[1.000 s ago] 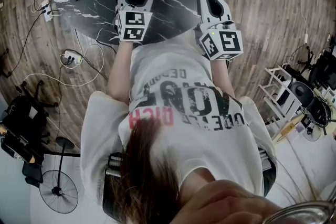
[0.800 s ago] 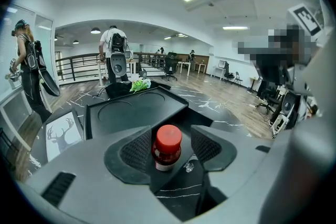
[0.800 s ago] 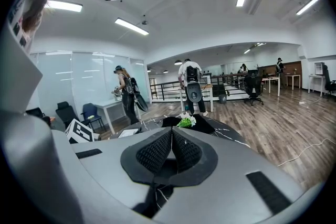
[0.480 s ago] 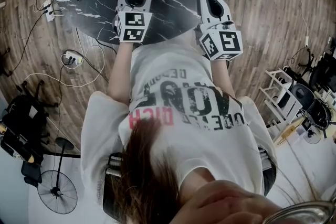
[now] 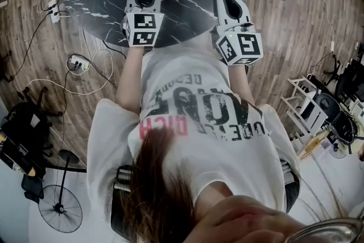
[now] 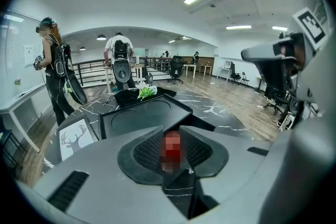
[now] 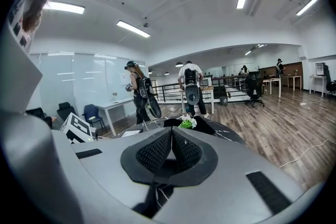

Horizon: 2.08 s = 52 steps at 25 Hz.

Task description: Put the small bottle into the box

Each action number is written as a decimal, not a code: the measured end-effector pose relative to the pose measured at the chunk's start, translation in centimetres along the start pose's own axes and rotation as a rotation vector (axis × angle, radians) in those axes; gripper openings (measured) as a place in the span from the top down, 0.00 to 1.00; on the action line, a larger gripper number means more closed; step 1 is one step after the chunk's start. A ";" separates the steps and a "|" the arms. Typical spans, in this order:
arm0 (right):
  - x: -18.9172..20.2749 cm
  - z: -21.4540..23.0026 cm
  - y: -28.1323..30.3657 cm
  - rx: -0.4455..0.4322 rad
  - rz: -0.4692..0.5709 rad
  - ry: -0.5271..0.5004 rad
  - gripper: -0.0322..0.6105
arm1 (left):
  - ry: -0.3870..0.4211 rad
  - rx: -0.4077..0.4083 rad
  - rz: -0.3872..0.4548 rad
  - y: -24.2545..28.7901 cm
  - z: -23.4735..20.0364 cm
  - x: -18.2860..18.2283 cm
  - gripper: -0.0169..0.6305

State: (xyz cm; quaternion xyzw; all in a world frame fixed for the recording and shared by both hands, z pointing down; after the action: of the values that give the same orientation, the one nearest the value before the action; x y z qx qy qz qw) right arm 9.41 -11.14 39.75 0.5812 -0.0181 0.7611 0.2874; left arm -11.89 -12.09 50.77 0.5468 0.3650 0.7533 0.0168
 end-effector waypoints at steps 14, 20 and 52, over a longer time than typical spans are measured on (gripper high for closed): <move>0.0 -0.2 -0.5 0.001 0.008 -0.001 0.95 | 0.009 -0.018 0.009 -0.6 -0.1 -0.6 0.93; -0.2 -0.1 -0.4 0.002 0.013 -0.001 0.95 | 0.008 -0.018 0.006 -0.4 -0.2 -0.8 0.96; -1.8 -0.6 -0.5 -0.116 0.059 -0.008 0.95 | 0.029 -0.233 0.182 -5.3 -2.0 -7.3 0.97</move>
State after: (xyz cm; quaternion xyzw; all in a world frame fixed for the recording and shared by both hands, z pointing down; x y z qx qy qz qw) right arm 9.36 -11.26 37.80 0.5658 -0.0804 0.7647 0.2978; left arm -12.55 -12.37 41.56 0.5611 0.2241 0.7968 0.0067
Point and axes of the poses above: the fingertips, and each gripper's own axes: y forward along the fingers, z to its right, x out of its underside, the point moved 7 cm from there along -y, backward along the fingers, and after that the axes turned 13 degrees about y, right-handed, at the moved point
